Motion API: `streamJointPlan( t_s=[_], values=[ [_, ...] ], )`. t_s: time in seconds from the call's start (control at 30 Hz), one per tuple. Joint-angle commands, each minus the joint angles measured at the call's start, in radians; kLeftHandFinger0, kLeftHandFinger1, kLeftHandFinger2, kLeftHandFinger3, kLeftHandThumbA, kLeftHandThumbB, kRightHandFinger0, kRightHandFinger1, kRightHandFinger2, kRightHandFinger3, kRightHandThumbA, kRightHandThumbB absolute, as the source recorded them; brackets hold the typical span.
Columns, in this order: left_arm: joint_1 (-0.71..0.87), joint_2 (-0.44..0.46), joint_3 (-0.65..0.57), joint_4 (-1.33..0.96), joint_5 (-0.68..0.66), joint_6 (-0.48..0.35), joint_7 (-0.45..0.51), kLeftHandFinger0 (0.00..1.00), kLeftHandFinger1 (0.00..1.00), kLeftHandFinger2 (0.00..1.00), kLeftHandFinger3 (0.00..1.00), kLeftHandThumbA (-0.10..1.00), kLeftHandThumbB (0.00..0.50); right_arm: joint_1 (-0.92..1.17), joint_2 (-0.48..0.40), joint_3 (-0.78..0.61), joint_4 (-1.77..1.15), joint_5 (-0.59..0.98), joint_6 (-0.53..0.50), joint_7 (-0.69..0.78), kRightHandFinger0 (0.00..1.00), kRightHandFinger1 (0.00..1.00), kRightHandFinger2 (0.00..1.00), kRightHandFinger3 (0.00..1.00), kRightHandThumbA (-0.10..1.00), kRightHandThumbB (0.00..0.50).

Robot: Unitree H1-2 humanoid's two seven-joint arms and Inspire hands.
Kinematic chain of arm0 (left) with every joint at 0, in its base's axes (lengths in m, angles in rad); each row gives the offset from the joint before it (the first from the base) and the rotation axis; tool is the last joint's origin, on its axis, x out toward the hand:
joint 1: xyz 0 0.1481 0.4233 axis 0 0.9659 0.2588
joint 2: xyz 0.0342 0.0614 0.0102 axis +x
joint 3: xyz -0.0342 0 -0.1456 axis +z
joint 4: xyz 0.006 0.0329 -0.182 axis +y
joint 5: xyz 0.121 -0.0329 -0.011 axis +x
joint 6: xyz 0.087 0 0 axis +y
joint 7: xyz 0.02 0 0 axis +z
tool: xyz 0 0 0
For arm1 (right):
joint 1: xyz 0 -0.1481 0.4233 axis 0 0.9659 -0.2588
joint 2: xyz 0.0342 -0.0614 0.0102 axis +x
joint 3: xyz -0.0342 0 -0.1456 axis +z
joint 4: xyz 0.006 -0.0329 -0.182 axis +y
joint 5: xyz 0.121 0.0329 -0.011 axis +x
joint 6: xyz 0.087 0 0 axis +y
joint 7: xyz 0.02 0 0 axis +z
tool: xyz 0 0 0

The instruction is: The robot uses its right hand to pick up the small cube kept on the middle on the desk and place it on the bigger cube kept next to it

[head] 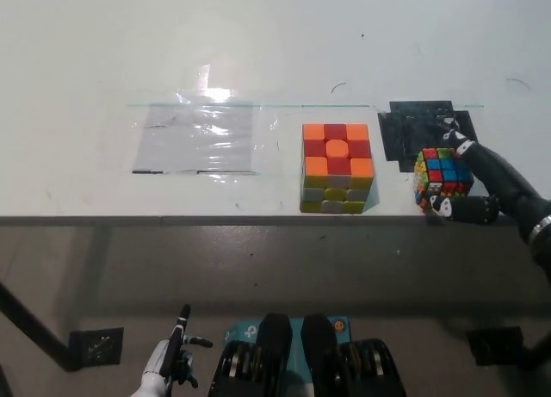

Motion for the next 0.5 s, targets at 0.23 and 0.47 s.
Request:
streamJointPlan(
  t_s=[0.23, 0.47],
  values=[
    [-0.051, 0.020, -0.004, -0.002, 0.007, -0.027, 0.009, 0.26, 0.00, 0.00, 0.00, 1.00, 0.500, -0.043, 0.007, 0.017, 0.092, -0.077, -0.077, -0.016, 1.00, 1.00, 1.00, 1.00, 0.68, 0.463],
    [-0.056, 0.033, 0.001, -0.007, 0.003, -0.029, 0.005, 0.21, 0.00, 0.00, 0.00, 1.00, 0.500, -0.049, 0.001, 0.024, 0.135, -0.106, -0.097, -0.014, 1.00, 1.00, 1.00, 1.00, 0.60, 0.442]
  ],
)
